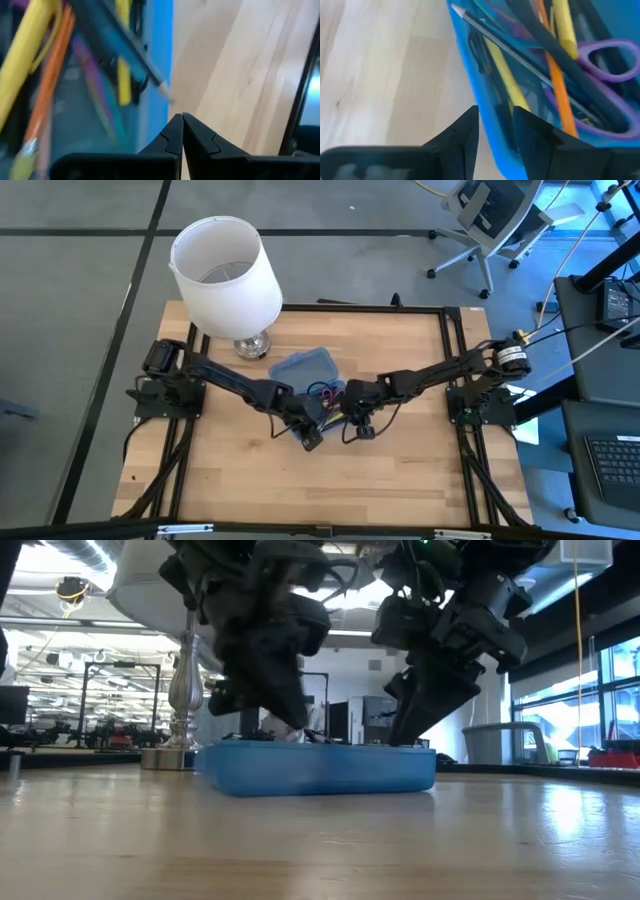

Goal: Pick & place school supplies into a supply box
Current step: Move the blue supply box to the center of the table

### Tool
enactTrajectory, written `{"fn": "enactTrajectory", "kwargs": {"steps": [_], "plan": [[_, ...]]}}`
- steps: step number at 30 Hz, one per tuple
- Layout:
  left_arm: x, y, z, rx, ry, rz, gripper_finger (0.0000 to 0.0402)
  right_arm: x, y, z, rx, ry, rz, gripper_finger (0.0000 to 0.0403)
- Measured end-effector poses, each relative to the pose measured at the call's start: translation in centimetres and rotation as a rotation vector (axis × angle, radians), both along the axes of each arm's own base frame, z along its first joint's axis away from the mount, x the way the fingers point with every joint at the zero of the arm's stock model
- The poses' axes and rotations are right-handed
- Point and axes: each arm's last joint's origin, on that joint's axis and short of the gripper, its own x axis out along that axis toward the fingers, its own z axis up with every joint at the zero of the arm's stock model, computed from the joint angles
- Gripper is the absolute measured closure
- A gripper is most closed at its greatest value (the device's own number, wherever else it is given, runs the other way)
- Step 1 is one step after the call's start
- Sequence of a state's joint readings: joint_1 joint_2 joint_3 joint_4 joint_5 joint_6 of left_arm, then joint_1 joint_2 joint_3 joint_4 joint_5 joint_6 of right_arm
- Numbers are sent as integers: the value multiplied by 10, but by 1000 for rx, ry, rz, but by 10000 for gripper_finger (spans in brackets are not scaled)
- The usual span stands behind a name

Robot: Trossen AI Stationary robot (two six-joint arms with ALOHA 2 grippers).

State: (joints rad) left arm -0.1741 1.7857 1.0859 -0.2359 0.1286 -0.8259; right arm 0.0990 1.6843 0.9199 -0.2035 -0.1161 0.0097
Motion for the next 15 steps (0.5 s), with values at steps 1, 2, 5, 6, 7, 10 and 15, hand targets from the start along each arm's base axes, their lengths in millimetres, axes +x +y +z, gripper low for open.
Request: {"fn": "enactTrajectory", "kwargs": {"steps": [1,2,5,6,7,10,15], "plan": [[-3,0,0,2,21,-3,399,0,0,0,-22,-5,5,279],[-5,1,0,8,47,-3,400,0,-1,0,-38,-8,8,279],[-16,4,3,44,132,11,401,0,-1,0,-84,-13,59,279],[-19,4,6,57,139,18,401,0,-1,-1,-96,-12,77,279],[-22,5,8,71,154,24,400,0,-1,-1,-104,-14,92,279],[-26,6,16,87,146,16,399,0,-1,-1,-127,-22,126,279],[-29,6,27,92,101,12,401,0,-1,-1,-148,-32,174,279]]}}
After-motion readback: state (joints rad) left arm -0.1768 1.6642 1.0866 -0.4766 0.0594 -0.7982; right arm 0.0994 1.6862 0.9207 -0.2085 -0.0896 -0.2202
